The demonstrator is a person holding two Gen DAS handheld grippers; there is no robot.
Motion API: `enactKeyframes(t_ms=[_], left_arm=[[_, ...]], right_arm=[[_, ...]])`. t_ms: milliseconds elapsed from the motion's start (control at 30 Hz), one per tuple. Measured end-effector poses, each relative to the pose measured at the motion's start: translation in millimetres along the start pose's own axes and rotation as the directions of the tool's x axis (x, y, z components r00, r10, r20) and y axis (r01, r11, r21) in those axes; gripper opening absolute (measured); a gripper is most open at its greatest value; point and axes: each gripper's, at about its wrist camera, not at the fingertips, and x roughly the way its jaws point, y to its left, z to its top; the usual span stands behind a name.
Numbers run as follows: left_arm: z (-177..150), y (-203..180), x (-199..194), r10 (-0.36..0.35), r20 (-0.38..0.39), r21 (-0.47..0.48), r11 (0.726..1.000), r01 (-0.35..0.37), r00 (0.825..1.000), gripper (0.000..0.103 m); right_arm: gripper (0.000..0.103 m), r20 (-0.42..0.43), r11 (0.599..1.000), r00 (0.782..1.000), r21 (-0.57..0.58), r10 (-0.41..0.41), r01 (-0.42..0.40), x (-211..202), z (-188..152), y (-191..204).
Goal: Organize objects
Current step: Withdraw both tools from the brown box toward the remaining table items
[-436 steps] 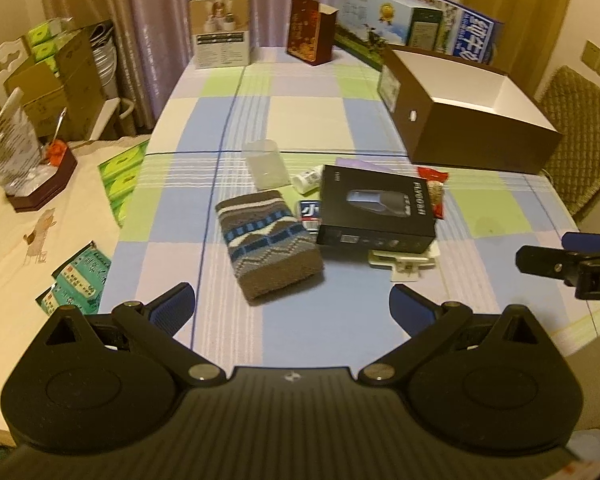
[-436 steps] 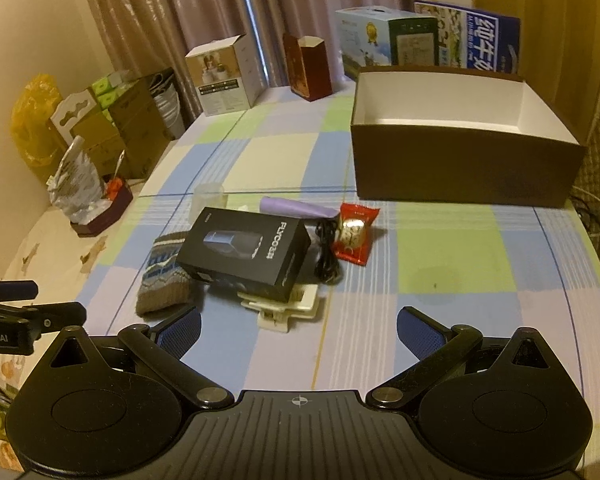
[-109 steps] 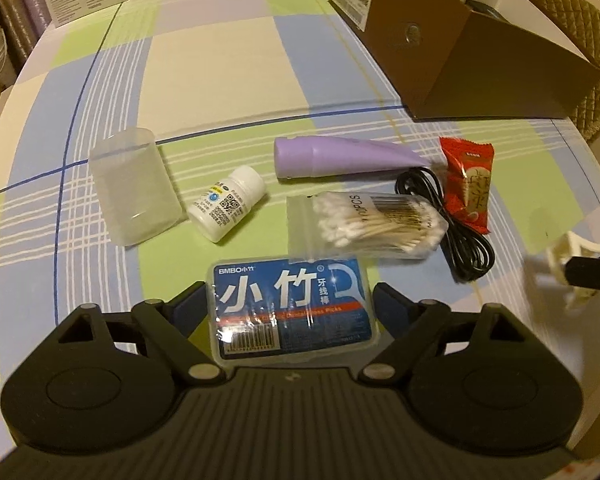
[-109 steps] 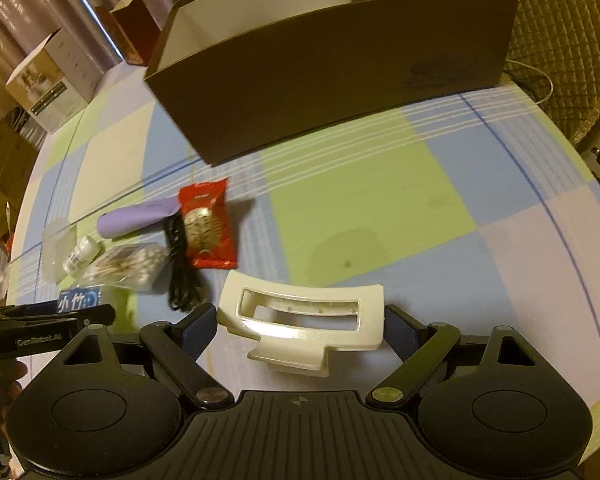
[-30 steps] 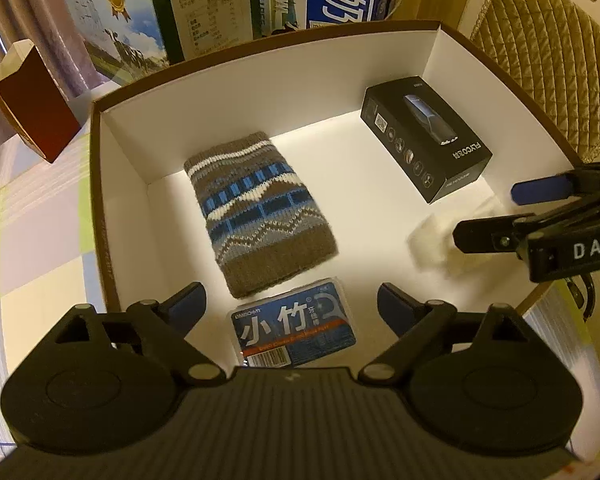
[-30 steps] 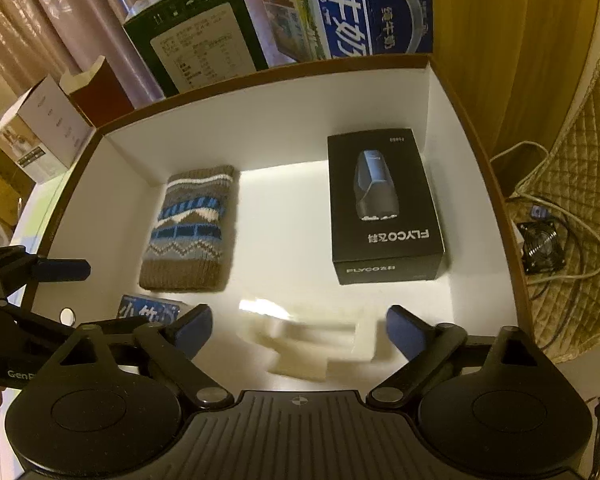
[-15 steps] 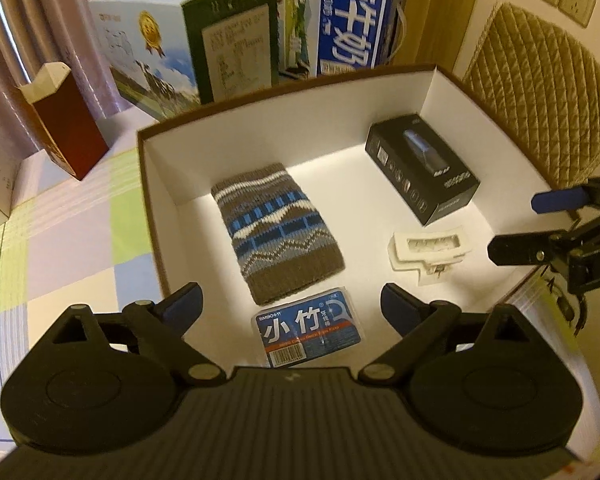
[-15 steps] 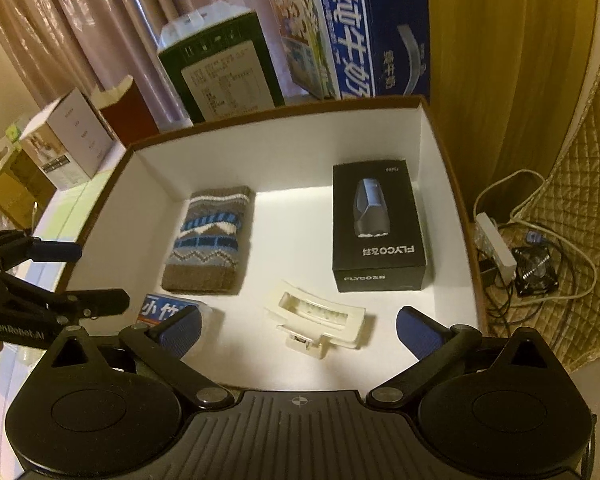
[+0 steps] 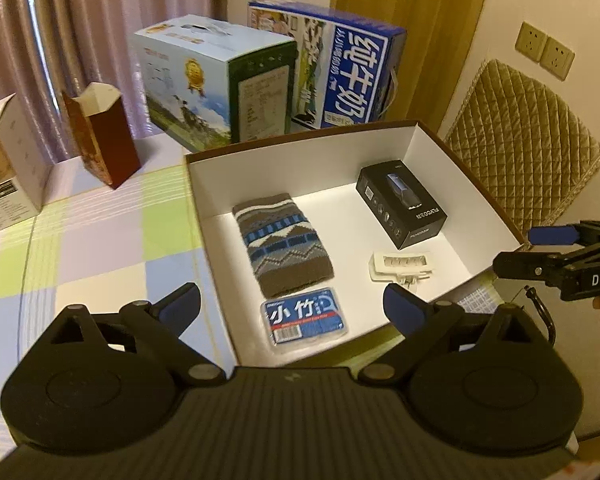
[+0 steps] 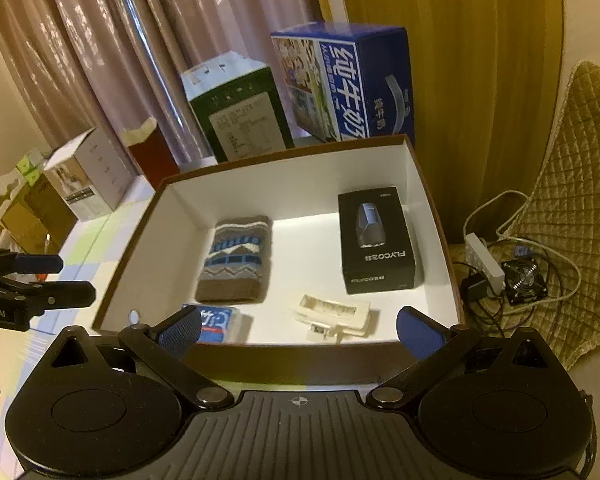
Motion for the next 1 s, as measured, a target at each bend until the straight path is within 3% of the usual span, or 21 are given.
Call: enactKeyframes(t_ms=[400,1000], left_arm=[[-52.2,36.7,-68.4,0.054,0.044,-0.089,0.995,-0.050,0.998,0.097],[-134.7,84.1,-124.8,0.121,0.004,-0.170,0.978,-0.119,0.993,0.097]], right_arm=[[0.101,0.041,1.000,0.999,0.026,0.016,-0.017,-39.5,-37.9,34.5],[0.101,-0.028,0.998,0.999,0.055,0.026,-0.024,-40.5,-93.6,93.2]])
